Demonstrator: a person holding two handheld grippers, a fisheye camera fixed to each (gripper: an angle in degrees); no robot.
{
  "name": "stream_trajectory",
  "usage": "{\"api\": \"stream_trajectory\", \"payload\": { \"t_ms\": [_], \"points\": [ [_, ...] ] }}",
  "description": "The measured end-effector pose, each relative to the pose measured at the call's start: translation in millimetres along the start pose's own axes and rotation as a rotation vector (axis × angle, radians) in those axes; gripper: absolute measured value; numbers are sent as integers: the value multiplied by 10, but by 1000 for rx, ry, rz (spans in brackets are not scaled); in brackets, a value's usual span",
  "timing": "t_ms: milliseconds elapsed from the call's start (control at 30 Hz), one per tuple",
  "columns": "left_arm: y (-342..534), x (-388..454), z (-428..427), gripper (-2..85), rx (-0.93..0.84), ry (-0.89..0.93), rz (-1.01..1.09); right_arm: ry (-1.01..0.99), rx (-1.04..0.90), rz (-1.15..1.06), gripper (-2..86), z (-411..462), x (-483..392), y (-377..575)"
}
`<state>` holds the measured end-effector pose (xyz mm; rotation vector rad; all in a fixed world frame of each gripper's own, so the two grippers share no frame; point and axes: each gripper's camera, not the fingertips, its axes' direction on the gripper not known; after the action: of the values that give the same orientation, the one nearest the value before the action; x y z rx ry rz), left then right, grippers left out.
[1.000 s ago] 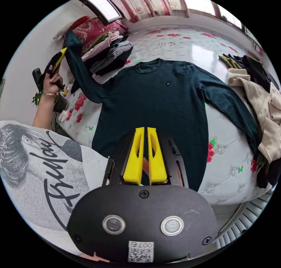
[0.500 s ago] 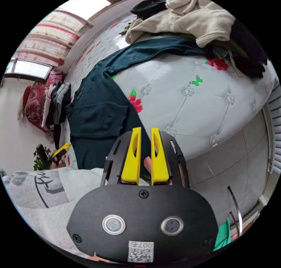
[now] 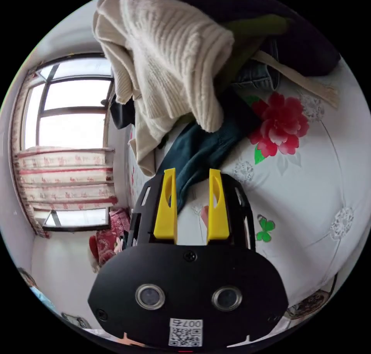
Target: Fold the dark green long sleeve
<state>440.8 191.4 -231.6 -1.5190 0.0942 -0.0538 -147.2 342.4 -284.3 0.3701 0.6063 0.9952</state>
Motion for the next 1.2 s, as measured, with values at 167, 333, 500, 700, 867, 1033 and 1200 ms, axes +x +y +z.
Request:
{"api": "stream_trajectory", "payload": {
  "t_ms": [167,333,500,700,867,1033,1200],
  "points": [
    [200,-154,5,1,-14,-36,-96,-79,73,75,11,117,-92,-12],
    [413,-508,-78,-8,26,17,-250,-198,-54,-485,2,272,-1521,671],
    [503,-745,-191,-8,126,128,-342,-290,-338,-1422,2,399,-2871,3310],
    [604,-957,-392,5,186,154,-342,-214,-957,-1690,16,1012,-2142,5595],
    [746,-1107,-504,20,171,143,-313,-45,-1198,-1635,26,1254,-1663,6039],
    [708,-917,-289,32,79,122,-174,71,-1011,-1555,39,1194,-1678,5771],
    [671,-607,159,3,-94,-65,3,137,-846,-1327,58,1070,-1567,5387]
  ]
}}
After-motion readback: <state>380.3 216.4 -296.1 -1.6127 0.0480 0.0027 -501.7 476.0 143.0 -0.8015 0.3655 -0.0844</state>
